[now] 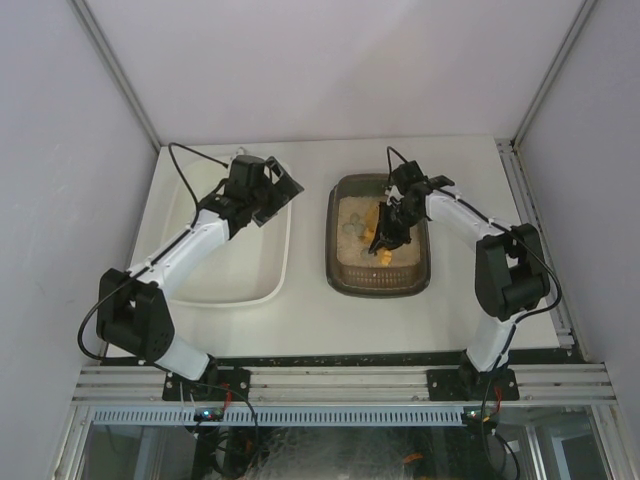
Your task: Clean the litter box
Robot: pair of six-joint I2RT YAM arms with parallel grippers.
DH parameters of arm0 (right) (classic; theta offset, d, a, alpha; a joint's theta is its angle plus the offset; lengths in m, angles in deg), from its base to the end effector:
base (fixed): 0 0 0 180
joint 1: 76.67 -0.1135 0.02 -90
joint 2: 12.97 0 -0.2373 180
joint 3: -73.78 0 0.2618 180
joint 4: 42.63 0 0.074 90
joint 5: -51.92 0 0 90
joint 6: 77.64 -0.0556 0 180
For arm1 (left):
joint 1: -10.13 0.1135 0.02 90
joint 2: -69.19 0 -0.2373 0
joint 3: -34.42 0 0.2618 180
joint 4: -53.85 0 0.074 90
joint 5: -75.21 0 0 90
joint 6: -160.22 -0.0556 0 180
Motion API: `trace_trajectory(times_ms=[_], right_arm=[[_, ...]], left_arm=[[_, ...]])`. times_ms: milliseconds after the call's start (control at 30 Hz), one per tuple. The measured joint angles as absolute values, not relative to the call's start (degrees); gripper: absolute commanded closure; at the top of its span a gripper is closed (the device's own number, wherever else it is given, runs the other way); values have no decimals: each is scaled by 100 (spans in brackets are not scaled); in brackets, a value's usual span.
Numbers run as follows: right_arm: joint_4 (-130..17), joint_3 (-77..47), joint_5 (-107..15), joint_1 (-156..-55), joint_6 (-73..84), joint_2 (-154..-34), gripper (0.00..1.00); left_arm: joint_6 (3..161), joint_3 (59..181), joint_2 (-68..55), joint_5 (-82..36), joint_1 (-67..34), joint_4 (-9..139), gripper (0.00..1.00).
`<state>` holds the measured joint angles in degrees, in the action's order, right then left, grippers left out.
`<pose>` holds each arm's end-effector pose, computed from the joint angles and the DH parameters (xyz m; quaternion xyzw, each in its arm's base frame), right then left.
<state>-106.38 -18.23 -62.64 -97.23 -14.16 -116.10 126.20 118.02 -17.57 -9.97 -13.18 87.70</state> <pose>0.3320 0.1492 0.1739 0.0224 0.9688 0.2447 0.0337 0.3429 -0.1426 0.2581 -0.2695 0.8528 -0.2554 0.3672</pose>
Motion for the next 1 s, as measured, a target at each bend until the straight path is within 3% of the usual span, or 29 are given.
trace_trajectory(times_ms=[333,667,1000], right_arm=[[-8693,-462,-7470,-8934,-1838,-11339,100],[-7657,1025,-8185,-8416,-2380,-9269,100],[-5467,3352,-8360,-8431,-2962,-7833,100]], left_arm=[[12273,11642,-1540,-929,-1300,8577,0],[11298,11666,-692,-1052,-955,8599,0],[8811,12044,-225,-549,-789,10103,0]])
